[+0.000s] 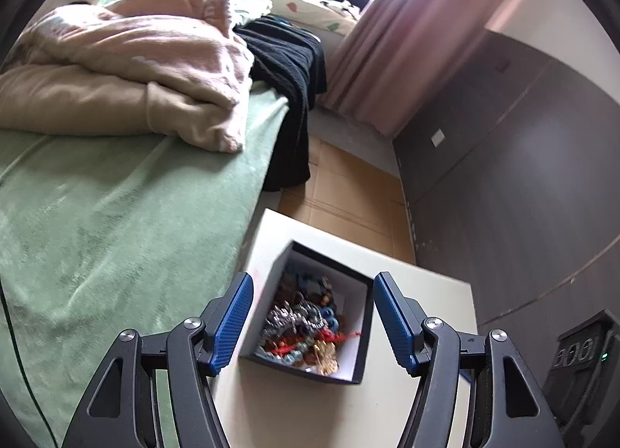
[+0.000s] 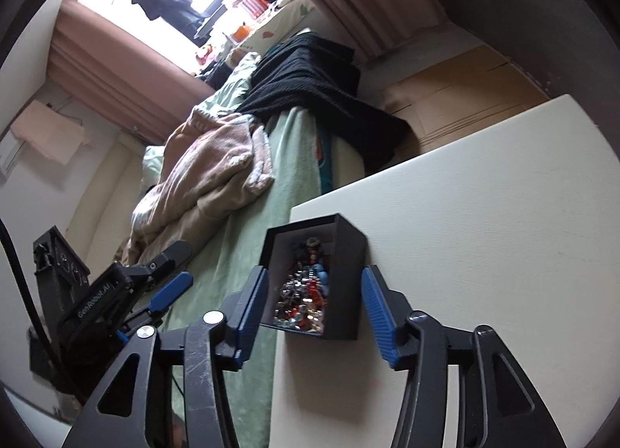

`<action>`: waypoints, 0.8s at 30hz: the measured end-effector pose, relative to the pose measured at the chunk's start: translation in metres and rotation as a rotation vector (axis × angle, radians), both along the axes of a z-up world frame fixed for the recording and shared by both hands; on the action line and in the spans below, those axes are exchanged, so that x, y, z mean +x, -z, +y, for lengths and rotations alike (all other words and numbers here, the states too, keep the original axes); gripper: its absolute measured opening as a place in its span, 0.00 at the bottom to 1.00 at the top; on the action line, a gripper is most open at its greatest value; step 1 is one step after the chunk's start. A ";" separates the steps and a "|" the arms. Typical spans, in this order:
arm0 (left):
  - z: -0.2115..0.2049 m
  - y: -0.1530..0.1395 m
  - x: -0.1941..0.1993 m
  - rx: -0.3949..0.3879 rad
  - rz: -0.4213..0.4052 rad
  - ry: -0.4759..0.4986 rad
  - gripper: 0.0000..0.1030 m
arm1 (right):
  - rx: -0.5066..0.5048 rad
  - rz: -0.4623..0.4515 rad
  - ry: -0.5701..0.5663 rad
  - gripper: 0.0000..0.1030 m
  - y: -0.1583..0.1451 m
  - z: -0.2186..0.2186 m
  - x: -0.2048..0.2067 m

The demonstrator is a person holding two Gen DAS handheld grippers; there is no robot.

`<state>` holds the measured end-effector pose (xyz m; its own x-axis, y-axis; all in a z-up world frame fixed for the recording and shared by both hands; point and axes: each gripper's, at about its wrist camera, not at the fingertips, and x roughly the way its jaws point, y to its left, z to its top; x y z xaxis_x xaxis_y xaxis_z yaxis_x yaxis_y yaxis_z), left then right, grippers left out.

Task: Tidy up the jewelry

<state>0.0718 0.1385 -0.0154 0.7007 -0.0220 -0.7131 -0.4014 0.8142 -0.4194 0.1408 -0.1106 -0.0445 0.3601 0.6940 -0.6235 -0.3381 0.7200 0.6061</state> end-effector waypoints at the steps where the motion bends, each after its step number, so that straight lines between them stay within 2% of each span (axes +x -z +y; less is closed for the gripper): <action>1: -0.006 0.000 0.001 0.014 0.004 0.012 0.64 | -0.004 -0.002 0.013 0.52 -0.002 -0.007 -0.003; 3: -0.017 0.001 0.000 0.040 0.011 0.030 0.70 | -0.011 -0.002 0.025 0.53 -0.003 -0.016 -0.006; 5: -0.028 0.000 -0.002 0.067 0.000 0.043 0.82 | -0.042 -0.002 0.041 0.53 -0.006 -0.027 -0.010; 8: -0.044 -0.005 -0.007 0.115 -0.018 0.062 0.89 | -0.095 -0.009 0.056 0.54 -0.010 -0.040 -0.015; 9: -0.047 -0.005 -0.008 0.122 -0.021 0.064 0.90 | -0.106 -0.012 0.056 0.55 -0.012 -0.044 -0.016; 13: -0.065 -0.007 -0.014 0.167 -0.027 0.089 0.93 | -0.126 -0.031 0.073 0.71 -0.020 -0.063 -0.021; 15: -0.074 -0.006 -0.019 0.216 -0.013 0.082 0.93 | -0.134 -0.042 0.080 0.72 -0.023 -0.071 -0.023; 18: -0.082 -0.005 -0.024 0.211 -0.020 0.090 0.93 | -0.137 -0.045 0.085 0.73 -0.026 -0.085 -0.027; 19: -0.087 -0.005 -0.025 0.215 -0.023 0.099 0.93 | -0.144 -0.048 0.091 0.77 -0.027 -0.089 -0.028; 22: -0.102 -0.004 -0.033 0.260 -0.043 0.122 0.96 | -0.138 -0.050 0.101 0.80 -0.031 -0.101 -0.032; 24: -0.108 0.000 -0.037 0.265 -0.054 0.138 0.96 | -0.149 -0.048 0.103 0.91 -0.032 -0.107 -0.035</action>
<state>0.0344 0.0310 -0.0159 0.7413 0.0624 -0.6683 -0.2620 0.9436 -0.2026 0.1059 -0.2180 -0.0124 0.4563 0.5528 -0.6973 -0.2834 0.8331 0.4750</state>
